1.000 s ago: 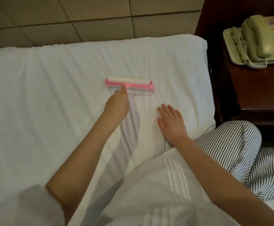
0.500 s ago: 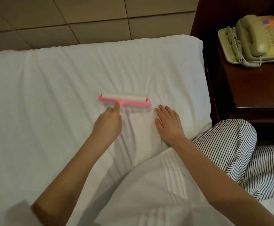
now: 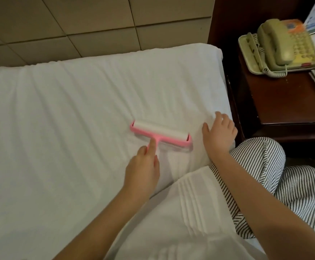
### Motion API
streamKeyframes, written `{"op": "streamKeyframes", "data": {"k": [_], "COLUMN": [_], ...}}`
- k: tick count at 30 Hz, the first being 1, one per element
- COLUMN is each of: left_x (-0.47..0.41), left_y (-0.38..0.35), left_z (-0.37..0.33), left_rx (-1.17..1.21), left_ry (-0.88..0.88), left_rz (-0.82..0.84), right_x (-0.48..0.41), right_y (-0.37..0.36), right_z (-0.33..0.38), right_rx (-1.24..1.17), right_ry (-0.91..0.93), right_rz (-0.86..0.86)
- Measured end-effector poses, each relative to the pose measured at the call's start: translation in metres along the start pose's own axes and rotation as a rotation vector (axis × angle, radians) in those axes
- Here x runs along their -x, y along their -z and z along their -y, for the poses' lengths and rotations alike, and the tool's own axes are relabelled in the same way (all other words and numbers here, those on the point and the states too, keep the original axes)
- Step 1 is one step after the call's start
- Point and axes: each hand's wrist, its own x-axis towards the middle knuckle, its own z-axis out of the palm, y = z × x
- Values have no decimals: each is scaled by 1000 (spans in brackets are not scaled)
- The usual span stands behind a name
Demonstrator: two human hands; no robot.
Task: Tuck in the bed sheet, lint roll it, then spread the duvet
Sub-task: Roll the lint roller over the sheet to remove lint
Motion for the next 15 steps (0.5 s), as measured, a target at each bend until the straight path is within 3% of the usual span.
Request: {"op": "streamKeyframes", "data": {"k": [4,9,12,15], "left_x": [-59,-160,-136,-58], "left_y": [-18,-16,-14,-4], "left_z": [-11,-40,-42,-16], "left_rx": [-84,-1,-18,-30], "left_ry": [32,9,18,-20], "left_rz": [22,24,24,98], "right_x": [-14,-16,-15,-15], "right_y": [2,-3,0,-1], "right_z": [-19,-20,-20,-19], "right_rx": [-128,-153,-242,-322], "right_ry": [-118,-102,-159,-230], "right_rz": [190,93,24,24]}}
